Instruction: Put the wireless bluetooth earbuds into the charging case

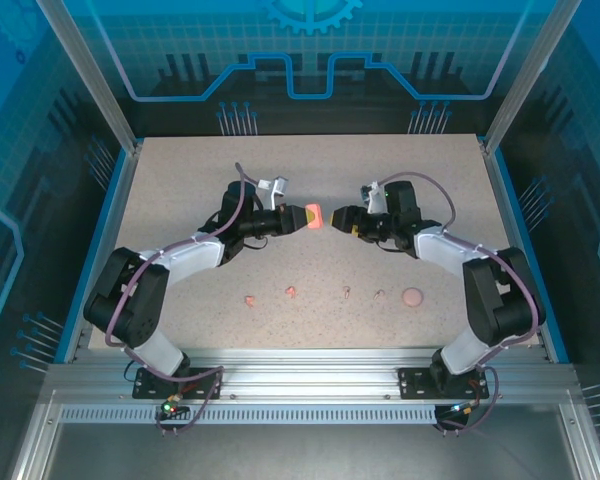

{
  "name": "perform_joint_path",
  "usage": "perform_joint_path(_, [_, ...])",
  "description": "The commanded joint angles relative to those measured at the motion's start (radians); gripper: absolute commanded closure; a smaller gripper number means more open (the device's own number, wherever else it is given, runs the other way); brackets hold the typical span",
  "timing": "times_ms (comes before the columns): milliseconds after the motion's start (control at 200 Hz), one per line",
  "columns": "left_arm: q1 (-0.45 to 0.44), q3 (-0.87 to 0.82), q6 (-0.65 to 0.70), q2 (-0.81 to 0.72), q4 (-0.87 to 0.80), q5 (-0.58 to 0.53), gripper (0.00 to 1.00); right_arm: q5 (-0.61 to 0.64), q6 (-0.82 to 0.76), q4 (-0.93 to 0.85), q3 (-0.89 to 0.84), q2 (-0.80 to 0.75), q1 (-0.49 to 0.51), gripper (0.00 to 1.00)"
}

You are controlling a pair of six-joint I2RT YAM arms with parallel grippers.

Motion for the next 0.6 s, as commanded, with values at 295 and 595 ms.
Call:
perform_joint_path(295, [0.001, -0.007, -0.023, -0.039, 0.086, 0.021, 1.00, -0.153, 0.051, 0.127, 0.034, 0.045, 0.022, 0.48])
perform_joint_path(595, [0.000, -0.014, -0.035, -0.044, 0.098, 0.021, 1.00, -0.158, 0.090, 0.190, 0.063, 0.099, 0.039, 0.52])
